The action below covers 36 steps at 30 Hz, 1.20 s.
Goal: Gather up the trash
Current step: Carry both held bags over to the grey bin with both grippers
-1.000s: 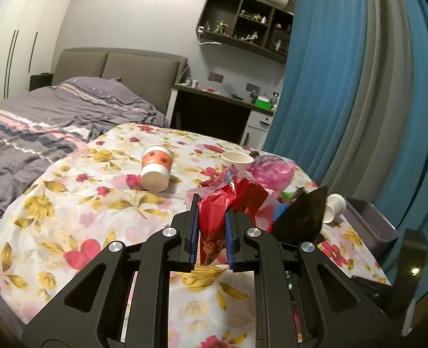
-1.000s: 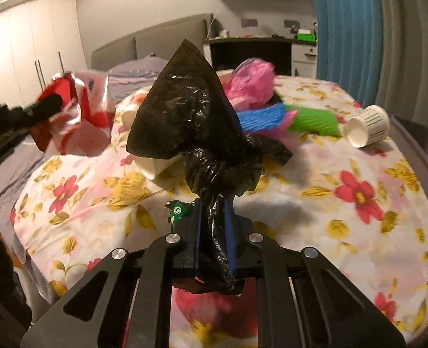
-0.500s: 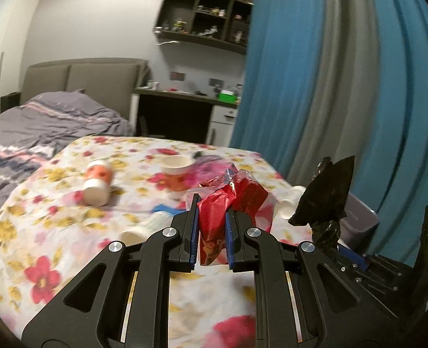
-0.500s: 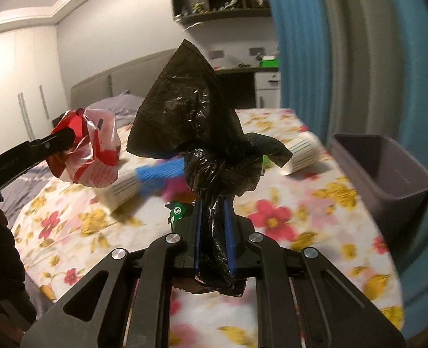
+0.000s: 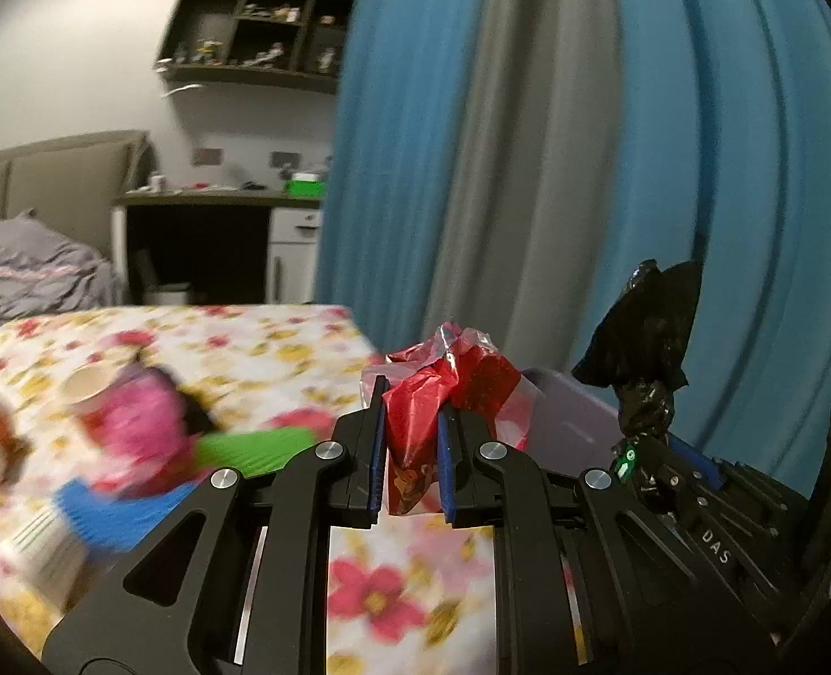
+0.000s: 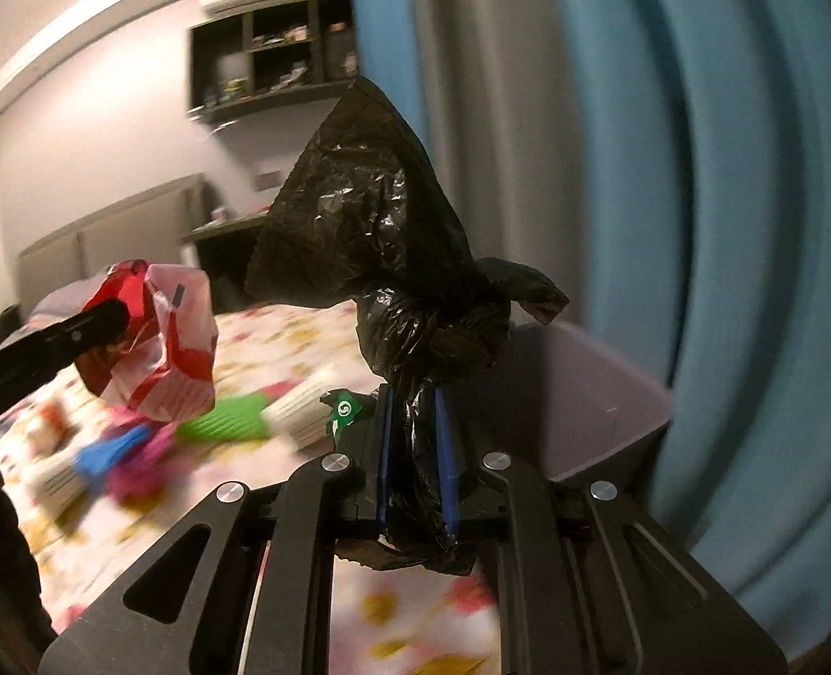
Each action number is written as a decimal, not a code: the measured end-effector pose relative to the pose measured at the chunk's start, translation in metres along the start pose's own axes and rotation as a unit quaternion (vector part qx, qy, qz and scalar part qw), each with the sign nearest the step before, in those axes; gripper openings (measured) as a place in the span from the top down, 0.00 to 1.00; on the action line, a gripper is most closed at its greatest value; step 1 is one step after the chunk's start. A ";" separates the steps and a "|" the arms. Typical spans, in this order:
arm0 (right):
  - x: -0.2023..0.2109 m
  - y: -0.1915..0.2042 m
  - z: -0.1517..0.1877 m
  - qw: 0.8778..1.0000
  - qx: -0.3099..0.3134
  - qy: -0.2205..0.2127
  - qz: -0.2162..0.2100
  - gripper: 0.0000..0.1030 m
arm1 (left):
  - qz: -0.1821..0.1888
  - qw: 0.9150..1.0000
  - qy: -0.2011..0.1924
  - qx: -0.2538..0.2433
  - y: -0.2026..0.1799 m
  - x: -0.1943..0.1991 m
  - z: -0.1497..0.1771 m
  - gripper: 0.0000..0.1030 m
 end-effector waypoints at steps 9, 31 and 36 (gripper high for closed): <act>-0.045 -0.064 -0.016 0.998 -0.037 0.001 0.044 0.85 | 0.076 0.996 0.031 -0.032 -0.057 -0.101 -0.020 0.86; -0.084 -0.070 -0.014 0.996 -0.065 0.037 0.054 0.84 | 0.122 0.986 0.104 -0.040 -0.088 -0.194 0.010 0.85; -0.088 -0.068 -0.017 0.996 -0.061 0.038 0.055 0.84 | 0.127 0.985 0.109 -0.037 -0.090 -0.198 0.012 0.85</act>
Point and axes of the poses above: each gripper's, at about its wrist camera, not at the fingertips, and x roughly against the way its jaws point, y to its left, z to its underside, the point moved 6 cm from there along -x, roughly the way its jaws point, and after that the axes turned 11 degrees about y, right-handed, at the moved point
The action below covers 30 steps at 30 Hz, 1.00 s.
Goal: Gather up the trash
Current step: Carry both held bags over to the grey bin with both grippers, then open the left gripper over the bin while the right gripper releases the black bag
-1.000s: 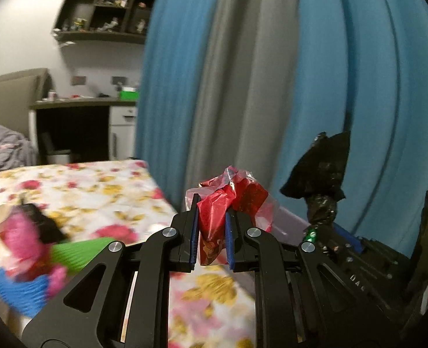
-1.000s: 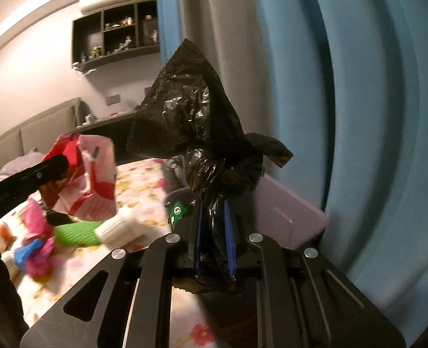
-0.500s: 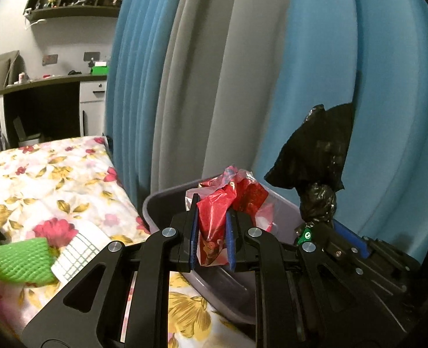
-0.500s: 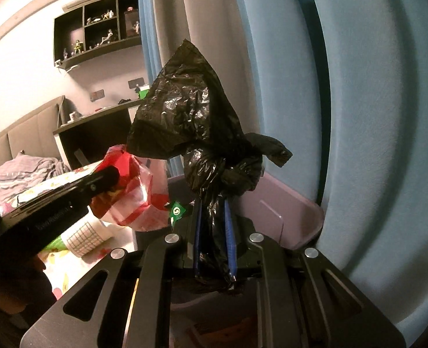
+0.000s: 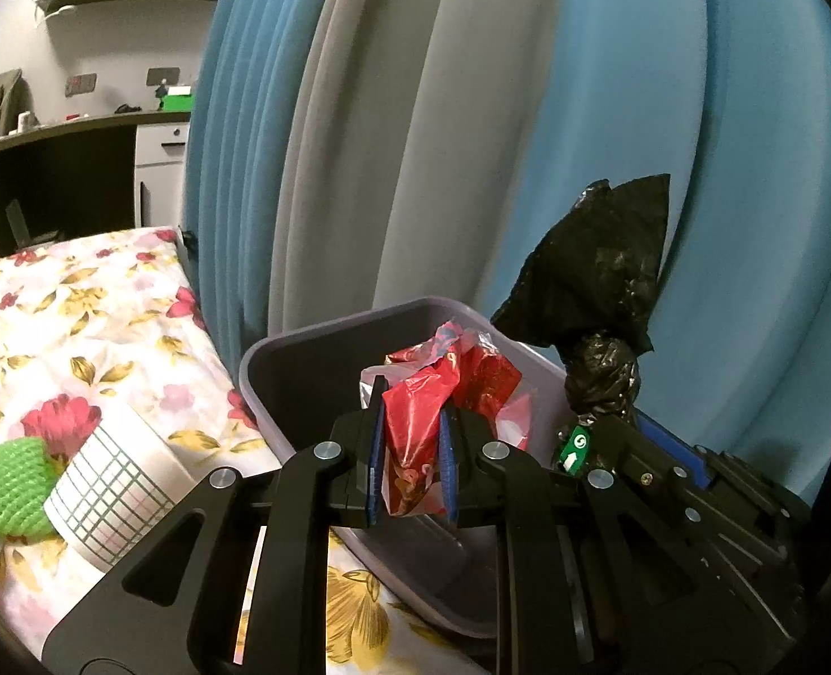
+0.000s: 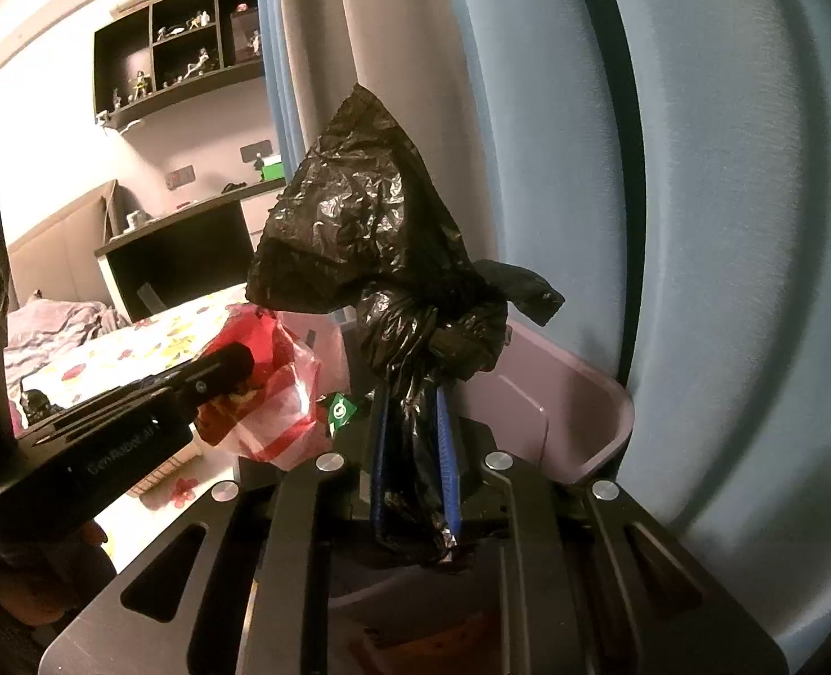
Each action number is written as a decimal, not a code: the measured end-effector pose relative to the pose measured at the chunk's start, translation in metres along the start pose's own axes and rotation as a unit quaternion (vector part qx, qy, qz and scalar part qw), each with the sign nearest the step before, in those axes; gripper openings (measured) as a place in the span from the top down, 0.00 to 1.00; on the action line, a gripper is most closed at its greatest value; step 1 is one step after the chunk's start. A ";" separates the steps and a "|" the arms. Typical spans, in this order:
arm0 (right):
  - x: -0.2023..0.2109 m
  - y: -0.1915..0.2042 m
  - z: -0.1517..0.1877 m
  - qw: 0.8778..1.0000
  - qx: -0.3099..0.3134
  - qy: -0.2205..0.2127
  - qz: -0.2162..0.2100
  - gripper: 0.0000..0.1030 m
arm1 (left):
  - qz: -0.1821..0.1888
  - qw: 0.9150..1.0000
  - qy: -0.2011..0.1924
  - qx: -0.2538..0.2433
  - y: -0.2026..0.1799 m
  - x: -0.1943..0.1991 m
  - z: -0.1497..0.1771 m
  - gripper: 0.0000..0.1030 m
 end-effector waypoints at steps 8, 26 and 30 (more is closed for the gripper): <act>-0.002 -0.001 0.000 1.000 -0.002 0.000 -0.002 0.84 | 0.010 1.000 0.010 0.011 0.007 -0.009 0.000 0.82; 0.025 0.001 0.006 1.000 -0.016 -0.016 -0.010 0.46 | -0.075 0.993 -0.046 0.075 0.059 0.057 0.015 0.06; 0.042 0.006 0.012 0.999 -0.022 -0.028 -0.012 0.35 | -0.092 0.991 -0.050 0.085 0.066 0.078 0.030 0.06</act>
Point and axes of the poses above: each gripper's, at about its wrist camera, not at the fingertips, and x roughly against the way its jaws point, y to its left, z to its underside, the point moved 6 cm from there along -x, roughly the way its jaws point, and after that the axes turned 11 degrees about y, right-handed, at the moved point
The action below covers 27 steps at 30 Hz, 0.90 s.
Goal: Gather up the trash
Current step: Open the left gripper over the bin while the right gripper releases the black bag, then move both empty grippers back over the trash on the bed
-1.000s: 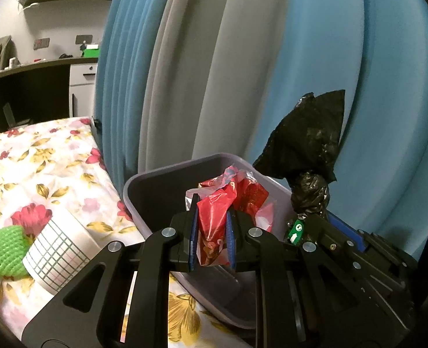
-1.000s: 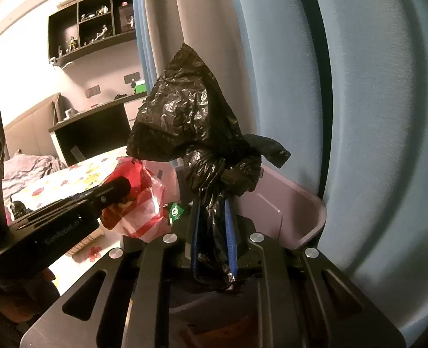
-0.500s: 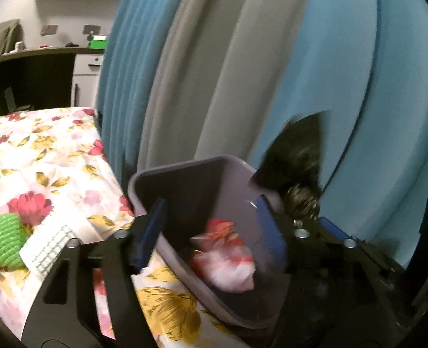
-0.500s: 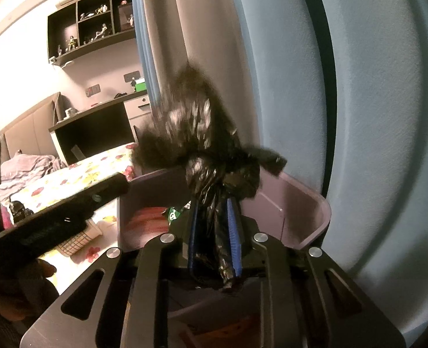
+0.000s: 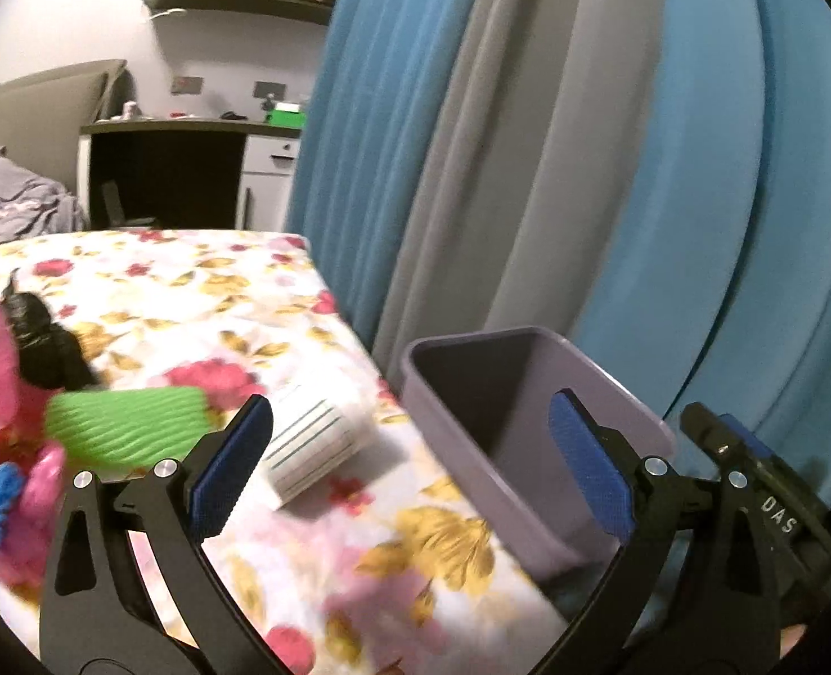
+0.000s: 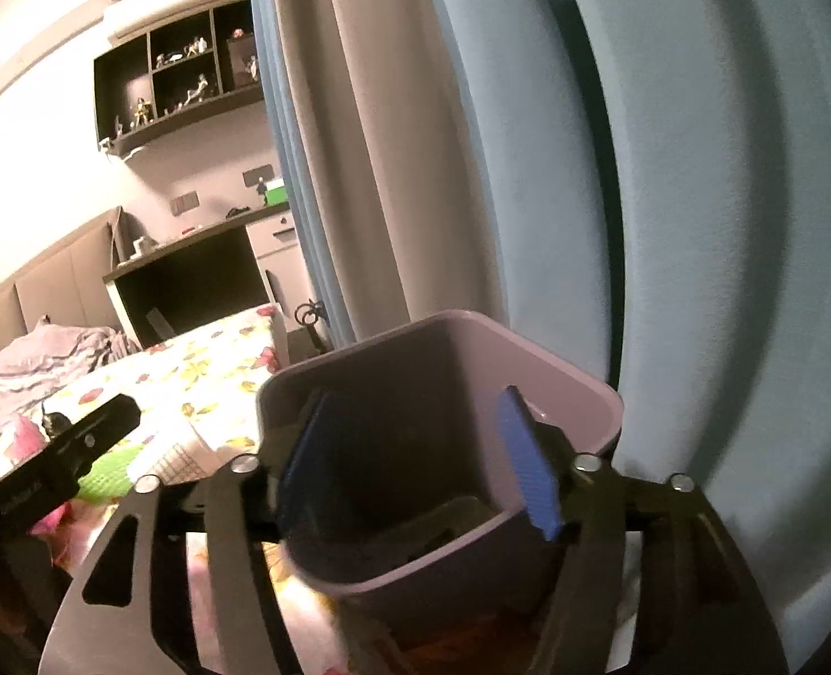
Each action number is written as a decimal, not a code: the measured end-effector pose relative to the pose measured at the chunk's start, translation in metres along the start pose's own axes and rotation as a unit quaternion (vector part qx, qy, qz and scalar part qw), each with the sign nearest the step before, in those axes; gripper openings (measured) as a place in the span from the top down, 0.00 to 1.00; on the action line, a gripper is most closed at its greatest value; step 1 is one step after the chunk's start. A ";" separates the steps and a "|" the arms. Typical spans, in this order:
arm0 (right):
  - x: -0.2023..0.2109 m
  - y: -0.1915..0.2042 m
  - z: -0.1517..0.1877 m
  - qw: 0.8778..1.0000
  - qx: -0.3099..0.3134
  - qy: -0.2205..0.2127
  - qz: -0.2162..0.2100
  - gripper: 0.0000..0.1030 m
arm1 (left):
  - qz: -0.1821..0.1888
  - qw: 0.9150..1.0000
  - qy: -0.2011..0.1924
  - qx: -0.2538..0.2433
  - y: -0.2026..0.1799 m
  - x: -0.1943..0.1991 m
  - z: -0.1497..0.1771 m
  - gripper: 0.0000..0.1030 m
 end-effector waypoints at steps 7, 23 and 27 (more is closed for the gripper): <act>0.028 0.029 0.012 1.000 0.017 -0.012 -0.014 0.28 | -0.036 0.999 -0.011 0.014 0.026 0.045 0.025 0.06; 0.045 0.131 0.058 0.993 0.072 0.022 -0.095 0.28 | -0.154 0.985 -0.031 0.068 0.134 0.143 0.078 0.06; 0.048 0.159 0.069 0.989 0.093 0.031 -0.114 0.28 | -0.174 0.980 -0.036 0.086 0.158 0.162 0.086 0.06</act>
Point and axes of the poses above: each gripper's, at about its wrist camera, not at the fingertips, and x roughly against the way its jaws point, y to its left, z to its underside, the point moved 6 cm from there along -x, roughly the way its jaws point, and after that the axes turned 11 degrees about y, right-handed, at the moved point
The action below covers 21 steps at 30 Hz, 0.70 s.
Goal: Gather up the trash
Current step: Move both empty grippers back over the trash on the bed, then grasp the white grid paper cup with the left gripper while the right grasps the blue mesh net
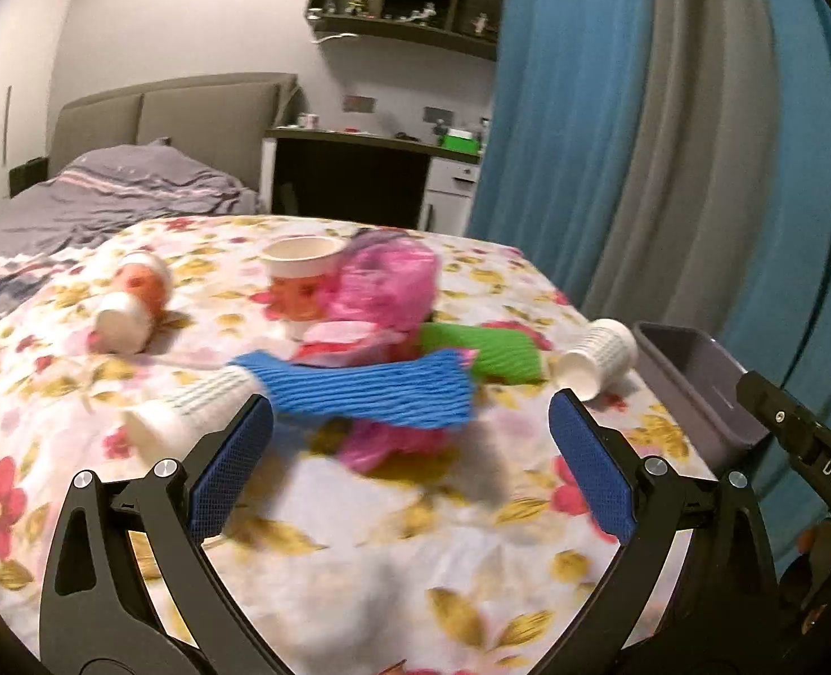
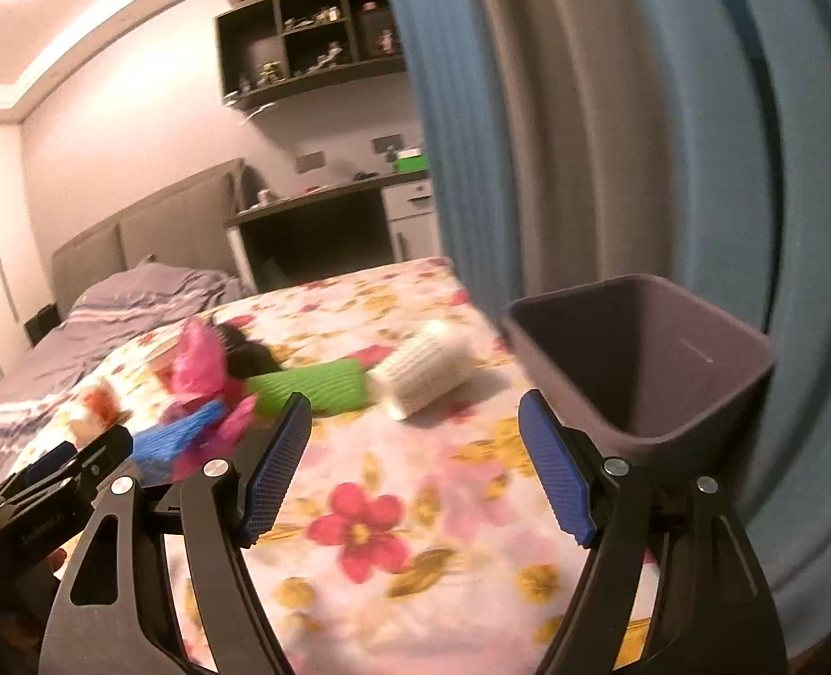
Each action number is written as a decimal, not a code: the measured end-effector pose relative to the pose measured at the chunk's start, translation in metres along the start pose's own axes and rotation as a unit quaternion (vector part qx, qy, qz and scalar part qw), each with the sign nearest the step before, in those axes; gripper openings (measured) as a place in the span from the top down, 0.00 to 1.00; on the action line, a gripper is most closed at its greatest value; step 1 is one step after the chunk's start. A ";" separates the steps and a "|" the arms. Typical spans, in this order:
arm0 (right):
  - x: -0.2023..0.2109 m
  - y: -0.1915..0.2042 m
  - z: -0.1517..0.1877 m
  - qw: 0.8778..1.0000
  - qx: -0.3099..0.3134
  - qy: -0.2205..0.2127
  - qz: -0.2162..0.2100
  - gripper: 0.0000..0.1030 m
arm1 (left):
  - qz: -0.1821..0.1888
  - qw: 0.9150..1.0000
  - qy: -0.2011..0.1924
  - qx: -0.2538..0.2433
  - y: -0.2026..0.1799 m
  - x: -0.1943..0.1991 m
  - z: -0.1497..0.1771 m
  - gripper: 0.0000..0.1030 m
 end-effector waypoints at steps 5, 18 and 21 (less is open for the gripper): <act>-0.013 0.041 0.008 0.999 0.030 0.020 -0.032 0.28 | -0.019 1.000 -0.005 0.022 0.032 0.010 0.004 0.06; -0.071 0.123 0.022 0.983 0.045 0.109 -0.138 0.43 | -0.051 0.997 -0.028 0.046 0.081 0.029 0.001 0.06; -0.083 0.137 0.024 0.979 0.047 0.128 -0.154 0.52 | -0.051 0.997 -0.029 0.050 0.086 0.028 0.001 0.06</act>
Point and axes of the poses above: each gripper's, at about its wrist camera, not at the fingertips, and x roughly against the way its jaws point, y to its left, z to its underside, the point moved 6 cm from there along -x, roughly the way its jaws point, and after that the axes turned 11 degrees about y, right-handed, at the moved point
